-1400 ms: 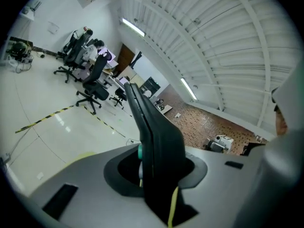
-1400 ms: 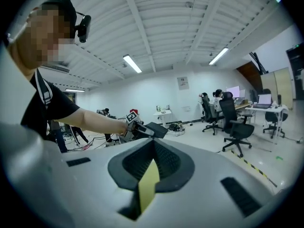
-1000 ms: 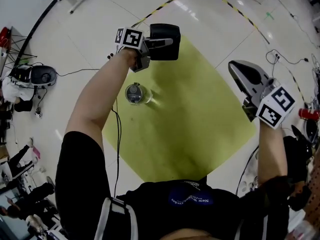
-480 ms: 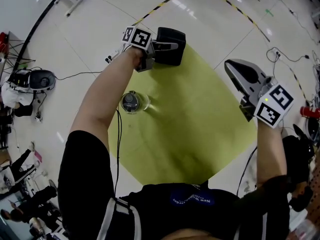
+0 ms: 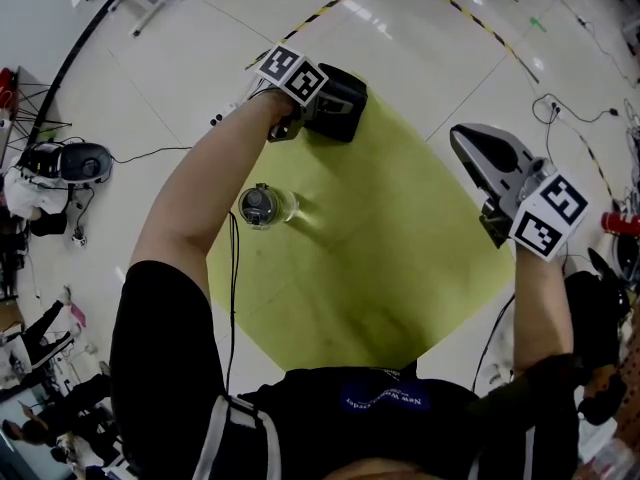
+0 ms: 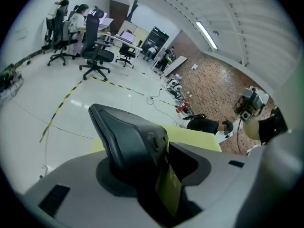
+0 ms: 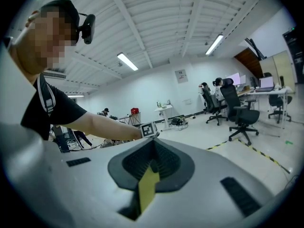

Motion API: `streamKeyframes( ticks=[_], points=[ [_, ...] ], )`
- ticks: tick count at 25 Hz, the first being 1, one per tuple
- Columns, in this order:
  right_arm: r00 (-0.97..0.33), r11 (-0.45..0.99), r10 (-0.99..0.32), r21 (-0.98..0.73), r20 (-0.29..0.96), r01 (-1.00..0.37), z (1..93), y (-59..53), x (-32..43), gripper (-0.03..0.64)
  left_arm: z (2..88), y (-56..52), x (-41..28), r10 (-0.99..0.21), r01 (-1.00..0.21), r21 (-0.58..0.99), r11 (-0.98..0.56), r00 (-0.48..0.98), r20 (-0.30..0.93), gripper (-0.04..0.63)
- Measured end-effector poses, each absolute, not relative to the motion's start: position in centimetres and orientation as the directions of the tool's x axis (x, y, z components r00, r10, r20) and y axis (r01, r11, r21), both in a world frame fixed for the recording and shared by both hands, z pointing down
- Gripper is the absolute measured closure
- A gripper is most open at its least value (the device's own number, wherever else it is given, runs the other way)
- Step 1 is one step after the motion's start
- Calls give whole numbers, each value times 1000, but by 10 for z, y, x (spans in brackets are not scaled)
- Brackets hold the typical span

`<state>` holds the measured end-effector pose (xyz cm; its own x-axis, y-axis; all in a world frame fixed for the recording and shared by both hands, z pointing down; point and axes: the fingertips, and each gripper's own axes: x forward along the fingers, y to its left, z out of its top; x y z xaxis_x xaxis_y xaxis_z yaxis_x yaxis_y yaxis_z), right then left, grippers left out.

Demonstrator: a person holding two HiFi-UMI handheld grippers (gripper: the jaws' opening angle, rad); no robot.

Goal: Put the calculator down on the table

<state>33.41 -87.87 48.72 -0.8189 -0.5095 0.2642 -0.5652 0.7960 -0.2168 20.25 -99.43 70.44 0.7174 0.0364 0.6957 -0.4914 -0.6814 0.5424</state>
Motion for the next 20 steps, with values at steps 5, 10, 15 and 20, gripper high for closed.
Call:
streamKeyframes(
  ticks=[5, 10, 15, 20],
  points=[
    [-819, 793, -514, -223, 255, -567, 480, -878, 339, 629, 707, -1006, 194, -35, -572, 360, -737, 564, 825, 301],
    [-822, 795, -511, -225, 251, -563, 480, -875, 339, 629, 715, -1019, 178, -117, -649, 257, -716, 475, 872, 190],
    [-821, 793, -513, -227, 252, -565, 479, -872, 347, 630, 738, -1004, 167, -31, -694, 504, -515, 602, 798, 181],
    [-819, 792, -513, -225, 258, -567, 479, -870, 351, 629, 740, -1000, 168, -43, -673, 550, -495, 651, 758, 181]
  ],
)
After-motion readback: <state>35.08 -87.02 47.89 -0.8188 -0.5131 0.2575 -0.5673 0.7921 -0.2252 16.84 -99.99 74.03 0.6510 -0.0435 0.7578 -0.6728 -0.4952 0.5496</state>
